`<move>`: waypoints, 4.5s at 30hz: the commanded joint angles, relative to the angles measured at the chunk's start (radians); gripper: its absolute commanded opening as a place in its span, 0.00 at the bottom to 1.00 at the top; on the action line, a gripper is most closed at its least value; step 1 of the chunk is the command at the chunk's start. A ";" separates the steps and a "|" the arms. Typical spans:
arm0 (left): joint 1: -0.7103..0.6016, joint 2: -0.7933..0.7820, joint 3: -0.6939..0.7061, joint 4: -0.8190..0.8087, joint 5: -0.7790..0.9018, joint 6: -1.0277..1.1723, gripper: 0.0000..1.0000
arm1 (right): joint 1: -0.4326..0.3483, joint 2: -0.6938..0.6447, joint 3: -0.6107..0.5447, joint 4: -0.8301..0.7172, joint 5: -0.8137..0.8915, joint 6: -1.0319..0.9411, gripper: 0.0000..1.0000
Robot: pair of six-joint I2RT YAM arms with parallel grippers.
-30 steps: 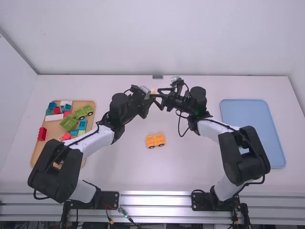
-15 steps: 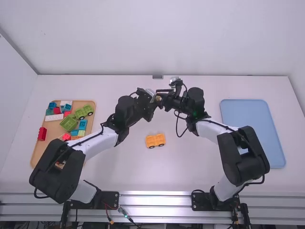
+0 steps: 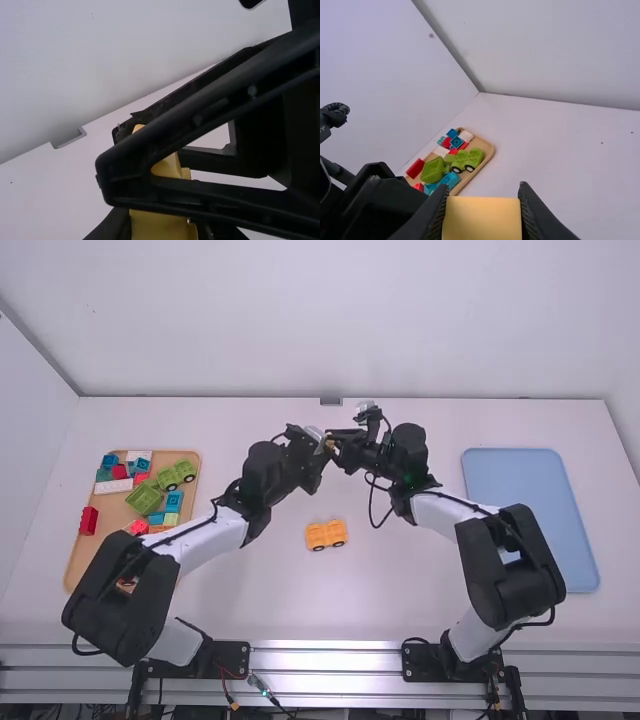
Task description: Assemble lego blocks to make yellow taxi
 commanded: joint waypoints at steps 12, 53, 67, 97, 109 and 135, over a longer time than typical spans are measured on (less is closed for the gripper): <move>0.002 0.000 0.002 -0.042 0.017 0.004 0.99 | -0.005 0.008 0.001 -0.004 -0.035 -0.074 0.22; 0.232 0.189 0.202 0.035 1.043 -0.090 0.86 | -0.123 0.008 0.228 -0.265 -0.725 -0.402 0.09; 0.232 0.189 0.202 0.048 1.037 -0.089 0.75 | -0.123 0.008 0.222 -0.266 -0.675 -0.402 0.09; 0.468 0.189 0.201 -0.300 0.660 0.069 0.99 | 0.051 0.007 0.398 -1.531 0.696 -0.303 0.09; 0.468 0.189 0.201 -0.272 0.629 0.023 0.99 | -0.021 0.033 0.181 -1.487 0.686 0.331 0.00; 0.468 0.189 0.198 -0.310 0.629 -0.011 0.99 | -0.016 0.033 0.065 -1.373 0.584 1.266 0.00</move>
